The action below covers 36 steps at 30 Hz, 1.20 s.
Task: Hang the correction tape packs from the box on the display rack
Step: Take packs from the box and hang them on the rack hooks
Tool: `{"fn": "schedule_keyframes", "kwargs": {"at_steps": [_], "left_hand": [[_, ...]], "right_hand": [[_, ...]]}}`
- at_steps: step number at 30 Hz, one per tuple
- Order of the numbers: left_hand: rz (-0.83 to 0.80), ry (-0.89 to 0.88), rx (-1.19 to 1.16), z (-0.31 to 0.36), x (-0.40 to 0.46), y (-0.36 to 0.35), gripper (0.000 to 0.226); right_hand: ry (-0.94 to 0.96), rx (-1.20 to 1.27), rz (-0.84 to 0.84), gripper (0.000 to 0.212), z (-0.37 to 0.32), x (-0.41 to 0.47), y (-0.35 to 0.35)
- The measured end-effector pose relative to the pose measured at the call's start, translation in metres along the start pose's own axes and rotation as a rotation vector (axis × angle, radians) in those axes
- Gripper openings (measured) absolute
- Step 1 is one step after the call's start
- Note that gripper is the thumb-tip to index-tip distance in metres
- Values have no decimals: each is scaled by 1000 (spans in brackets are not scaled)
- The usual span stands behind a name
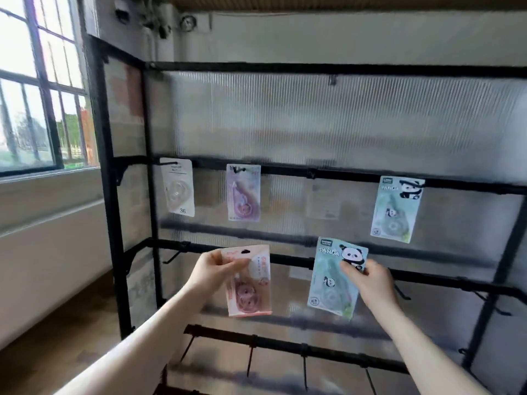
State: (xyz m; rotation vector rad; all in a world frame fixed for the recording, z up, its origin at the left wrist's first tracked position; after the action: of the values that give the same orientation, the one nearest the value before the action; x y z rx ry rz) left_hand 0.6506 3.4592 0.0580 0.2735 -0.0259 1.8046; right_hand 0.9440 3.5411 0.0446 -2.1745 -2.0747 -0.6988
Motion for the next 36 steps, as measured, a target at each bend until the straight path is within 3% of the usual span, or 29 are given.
{"fn": "schedule_keyframes", "kwargs": {"at_steps": [4,10,14,19,23,24,28,36], "left_hand": [[13,-27,-23,27,6,-2,18],[-18,-100,-60,61,11,-23,6],[-45,-96,-37,70,18,-37,7],[-59,-119,-17,79,24,-55,8],[-87,-139,-23,86,30,-65,7],[-87,-141,-23,88,33,-67,8],[-102,-145,-4,94,49,-70,17],[-170,-209,13,108,90,-81,21]], "right_hand": [[68,4,2,6,-21,6,18],[128,11,20,10,-36,15,45],[127,-26,49,48,-30,28,61],[116,1,74,49,-29,37,77],[152,-19,72,92,-27,47,85],[161,-11,76,84,-29,49,86],[158,12,93,20,-43,53,92],[201,-17,153,11,-51,70,95]]}}
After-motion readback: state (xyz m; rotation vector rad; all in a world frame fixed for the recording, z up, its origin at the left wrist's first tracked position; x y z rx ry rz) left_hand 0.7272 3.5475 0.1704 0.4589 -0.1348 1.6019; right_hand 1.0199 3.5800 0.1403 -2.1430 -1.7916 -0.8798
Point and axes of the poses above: each hand's wrist, its own x-axis towards the middle knuckle, its own y-axis out of the back of the hand, z = x × y, the point moved 2 cm from there along x, towards the middle knuckle, and after that the axes turned 3 degrees about -z, right-handed, at the moved point
